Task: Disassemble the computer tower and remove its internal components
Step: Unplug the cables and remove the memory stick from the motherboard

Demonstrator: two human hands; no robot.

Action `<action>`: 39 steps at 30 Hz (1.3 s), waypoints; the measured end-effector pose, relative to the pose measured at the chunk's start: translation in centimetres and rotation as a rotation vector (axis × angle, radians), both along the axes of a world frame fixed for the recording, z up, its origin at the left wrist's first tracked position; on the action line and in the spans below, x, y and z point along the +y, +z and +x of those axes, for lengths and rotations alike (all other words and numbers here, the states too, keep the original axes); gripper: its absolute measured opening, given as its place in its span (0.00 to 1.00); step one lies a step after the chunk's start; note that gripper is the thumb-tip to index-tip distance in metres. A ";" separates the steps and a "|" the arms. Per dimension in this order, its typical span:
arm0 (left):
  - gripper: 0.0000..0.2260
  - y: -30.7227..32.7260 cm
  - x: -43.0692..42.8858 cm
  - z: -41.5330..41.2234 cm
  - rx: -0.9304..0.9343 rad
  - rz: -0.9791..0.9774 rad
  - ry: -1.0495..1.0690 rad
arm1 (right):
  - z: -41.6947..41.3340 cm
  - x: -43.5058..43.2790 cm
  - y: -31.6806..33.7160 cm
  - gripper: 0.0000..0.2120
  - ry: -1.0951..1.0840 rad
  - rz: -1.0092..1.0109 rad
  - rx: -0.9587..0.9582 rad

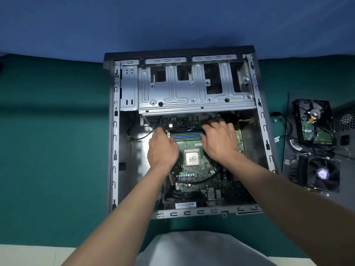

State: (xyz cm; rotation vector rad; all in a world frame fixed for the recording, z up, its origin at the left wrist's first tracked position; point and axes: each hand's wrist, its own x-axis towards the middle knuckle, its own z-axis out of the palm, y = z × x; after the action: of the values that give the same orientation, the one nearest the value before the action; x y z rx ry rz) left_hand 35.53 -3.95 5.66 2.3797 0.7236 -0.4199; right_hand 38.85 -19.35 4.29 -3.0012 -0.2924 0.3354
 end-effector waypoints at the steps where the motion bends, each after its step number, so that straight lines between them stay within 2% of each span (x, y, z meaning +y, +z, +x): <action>1: 0.11 0.1 -0.2 -0.5 -0.006 0.035 -0.051 | 0.1 0.0 0.1 0.13 0.025 -0.046 -0.012; 4: 0.17 0.6 -0.6 -1.7 -0.032 0.118 -0.184 | 0.4 0.0 0.8 0.13 0.057 -0.085 -0.056; 8: 0.10 1.0 -1.1 -2.8 -0.023 0.156 -0.375 | 0.6 -0.2 2.5 0.12 0.231 -0.098 -0.144; 11: 0.12 1.4 -1.7 -3.2 0.098 0.171 -0.577 | 0.1 -0.7 4.7 0.08 0.289 -0.090 -0.192; 14: 0.19 1.7 -2.9 -3.5 0.282 0.189 -0.775 | -1.1 -2.3 7.1 0.13 0.284 -0.056 -0.163; 17: 0.25 1.8 -4.3 -3.6 0.384 0.218 -0.789 | -2.6 -5.5 9.0 0.13 0.232 0.085 -0.151; 20: 0.29 2.1 -6.0 -3.6 0.382 0.277 -0.802 | -4.8 -9.2 10.7 0.07 0.022 0.440 -0.232; 23: 0.29 2.1 -8.0 -3.3 0.352 0.144 -0.828 | -7.0 -12.6 10.6 0.05 -0.342 0.710 -0.346; 27: 0.27 1.7 -10.3 -3.3 0.485 0.038 -0.791 | -9.5 -15.6 6.7 0.05 -0.938 0.971 -0.123; 29: 0.28 1.4 -10.7 -3.4 0.510 0.071 -0.809 | -10.7 -16.3 4.3 0.04 -1.110 0.960 -0.017; 31: 0.28 1.2 -10.8 -3.4 0.500 0.104 -0.821 | -11.8 -16.6 2.3 0.05 -1.174 0.893 0.054; 35: 0.26 0.6 -10.7 -3.4 0.499 0.147 -0.842 | -13.0 -16.2 0.2 0.08 -1.000 0.586 0.049; 39: 0.26 0.1 -10.3 -3.5 0.487 0.155 -0.855 | -13.1 -15.2 -0.4 0.09 -0.908 0.441 0.038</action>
State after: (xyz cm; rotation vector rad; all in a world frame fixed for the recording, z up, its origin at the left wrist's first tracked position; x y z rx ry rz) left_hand 32.04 -14.24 5.78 2.6655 -0.1368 -1.3634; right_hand 25.70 -34.56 3.86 -2.3642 0.8548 0.1881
